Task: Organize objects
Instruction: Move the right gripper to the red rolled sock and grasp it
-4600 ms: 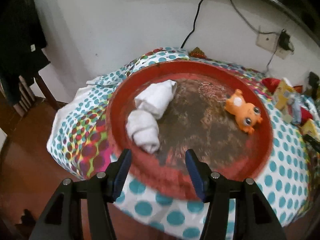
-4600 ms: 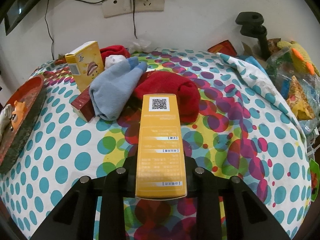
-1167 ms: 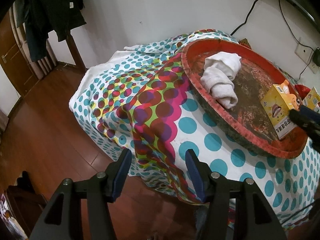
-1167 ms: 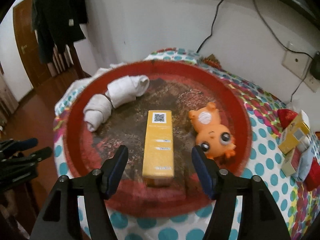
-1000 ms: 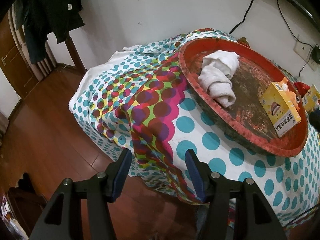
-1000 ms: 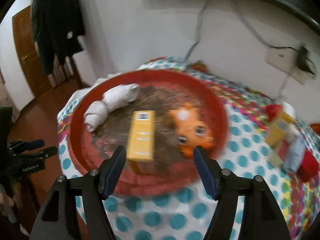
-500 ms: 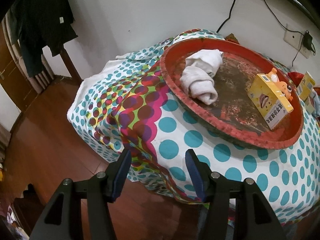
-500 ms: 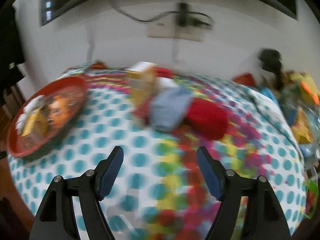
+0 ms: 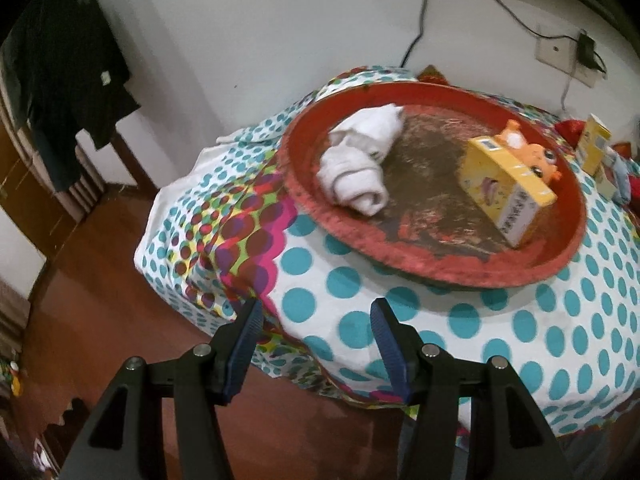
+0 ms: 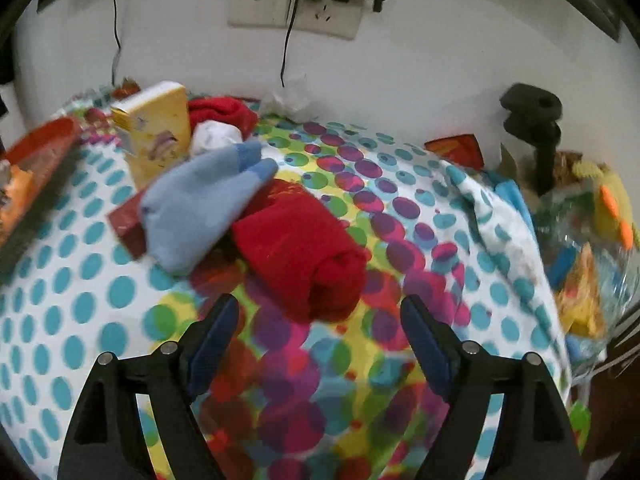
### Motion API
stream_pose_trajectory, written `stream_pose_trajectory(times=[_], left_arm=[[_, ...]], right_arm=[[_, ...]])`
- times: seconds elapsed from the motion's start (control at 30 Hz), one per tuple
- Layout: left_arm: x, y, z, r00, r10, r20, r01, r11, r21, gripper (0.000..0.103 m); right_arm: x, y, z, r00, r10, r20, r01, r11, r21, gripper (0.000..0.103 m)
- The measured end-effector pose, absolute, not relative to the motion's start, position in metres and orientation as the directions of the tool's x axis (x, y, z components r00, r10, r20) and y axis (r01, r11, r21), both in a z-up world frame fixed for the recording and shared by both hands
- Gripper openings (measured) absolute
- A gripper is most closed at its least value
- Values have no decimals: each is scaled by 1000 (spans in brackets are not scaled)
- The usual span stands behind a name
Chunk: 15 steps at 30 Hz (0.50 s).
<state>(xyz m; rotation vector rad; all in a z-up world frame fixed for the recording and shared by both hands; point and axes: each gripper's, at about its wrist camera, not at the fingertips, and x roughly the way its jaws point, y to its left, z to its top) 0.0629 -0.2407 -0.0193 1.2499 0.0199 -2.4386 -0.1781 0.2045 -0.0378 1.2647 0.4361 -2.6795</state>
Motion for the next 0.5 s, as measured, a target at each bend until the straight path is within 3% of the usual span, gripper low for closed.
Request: stream_pose_trajectory(times=[0.4,0.5], left_arm=[[34,-151,15,-607,-191,-771,77,-980,182,57],[15,-117,15,-610,-126,-783,-21,-984,174,57]], right_arm=[[-219,190,-49,-635,-22,-772,312,-922,-230,80],[-222,191,-50,-620,-73,-781,316,-934,-164,61]])
